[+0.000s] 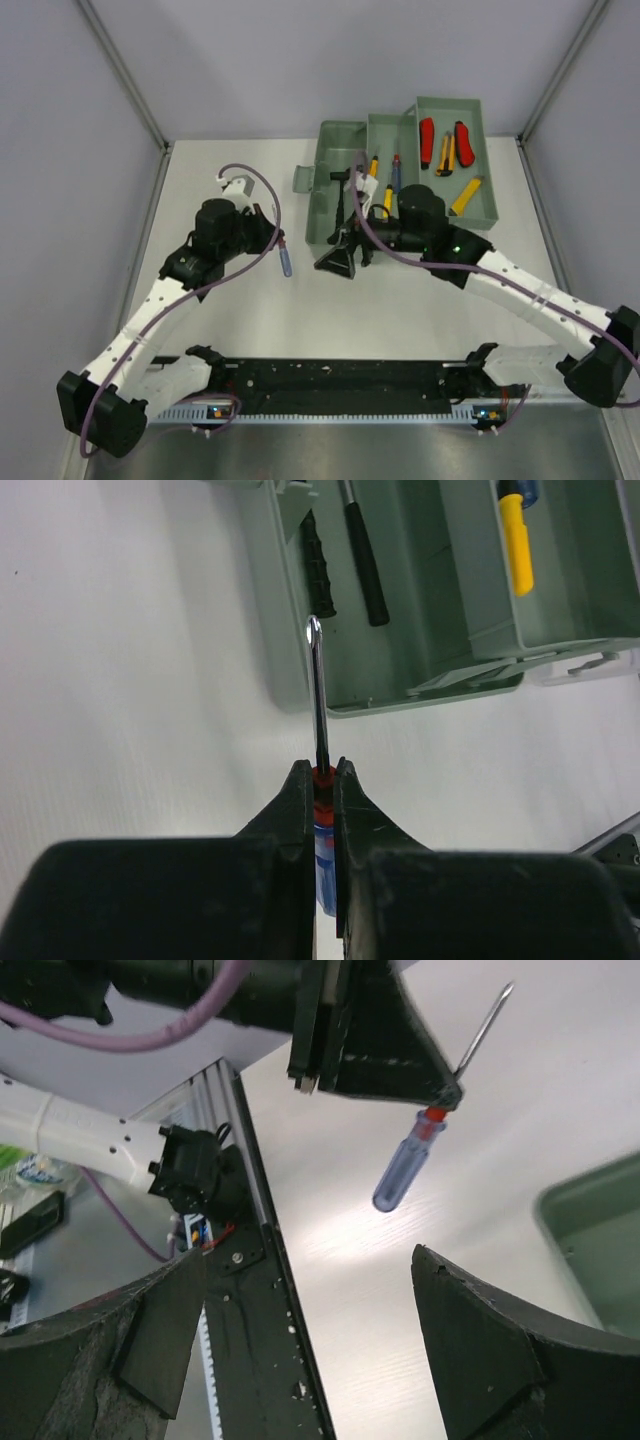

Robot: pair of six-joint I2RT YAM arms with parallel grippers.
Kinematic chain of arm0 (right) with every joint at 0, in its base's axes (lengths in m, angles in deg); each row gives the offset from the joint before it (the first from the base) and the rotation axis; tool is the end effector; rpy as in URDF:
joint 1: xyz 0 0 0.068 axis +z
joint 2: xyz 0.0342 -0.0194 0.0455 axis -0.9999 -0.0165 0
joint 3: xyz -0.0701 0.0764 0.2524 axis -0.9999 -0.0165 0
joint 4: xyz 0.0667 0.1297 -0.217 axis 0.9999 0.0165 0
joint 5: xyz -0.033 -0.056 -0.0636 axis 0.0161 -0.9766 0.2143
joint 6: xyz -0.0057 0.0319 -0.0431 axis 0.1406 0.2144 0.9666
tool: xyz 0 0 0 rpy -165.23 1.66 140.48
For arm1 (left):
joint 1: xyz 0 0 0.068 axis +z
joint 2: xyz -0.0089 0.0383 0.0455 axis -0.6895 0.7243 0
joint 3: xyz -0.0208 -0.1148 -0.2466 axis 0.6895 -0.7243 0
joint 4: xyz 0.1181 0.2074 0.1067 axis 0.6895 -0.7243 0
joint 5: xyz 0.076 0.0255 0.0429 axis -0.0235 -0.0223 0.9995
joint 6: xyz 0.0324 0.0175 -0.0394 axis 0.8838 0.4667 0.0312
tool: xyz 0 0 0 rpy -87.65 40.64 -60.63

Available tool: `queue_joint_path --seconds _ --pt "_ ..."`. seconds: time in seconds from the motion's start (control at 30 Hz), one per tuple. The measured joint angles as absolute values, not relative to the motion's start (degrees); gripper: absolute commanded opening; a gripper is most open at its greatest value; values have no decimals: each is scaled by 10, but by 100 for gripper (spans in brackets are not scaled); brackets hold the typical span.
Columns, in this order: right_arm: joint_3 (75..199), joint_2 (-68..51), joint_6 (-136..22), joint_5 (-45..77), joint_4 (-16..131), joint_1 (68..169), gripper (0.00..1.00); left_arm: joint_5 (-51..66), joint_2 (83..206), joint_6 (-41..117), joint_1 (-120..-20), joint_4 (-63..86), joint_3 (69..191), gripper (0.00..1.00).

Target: Pack the tool kit

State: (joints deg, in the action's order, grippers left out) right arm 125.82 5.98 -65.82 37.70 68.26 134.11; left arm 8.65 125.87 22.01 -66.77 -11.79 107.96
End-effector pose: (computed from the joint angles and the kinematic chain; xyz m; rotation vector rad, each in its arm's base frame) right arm 0.1755 0.2005 0.3797 -0.8674 1.7554 1.1901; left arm 0.2025 -0.0916 0.3145 -0.0069 2.1226 -0.6691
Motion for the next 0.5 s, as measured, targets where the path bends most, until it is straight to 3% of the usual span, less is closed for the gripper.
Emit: queue_joint_path --seconds 0.27,0.5 --pt "1210 -50 -684 310 579 1433 82 44 1225 243 -668 -99 1080 0" --pt "1210 -118 -711 227 525 1449 73 19 1215 247 -668 -93 1080 0"
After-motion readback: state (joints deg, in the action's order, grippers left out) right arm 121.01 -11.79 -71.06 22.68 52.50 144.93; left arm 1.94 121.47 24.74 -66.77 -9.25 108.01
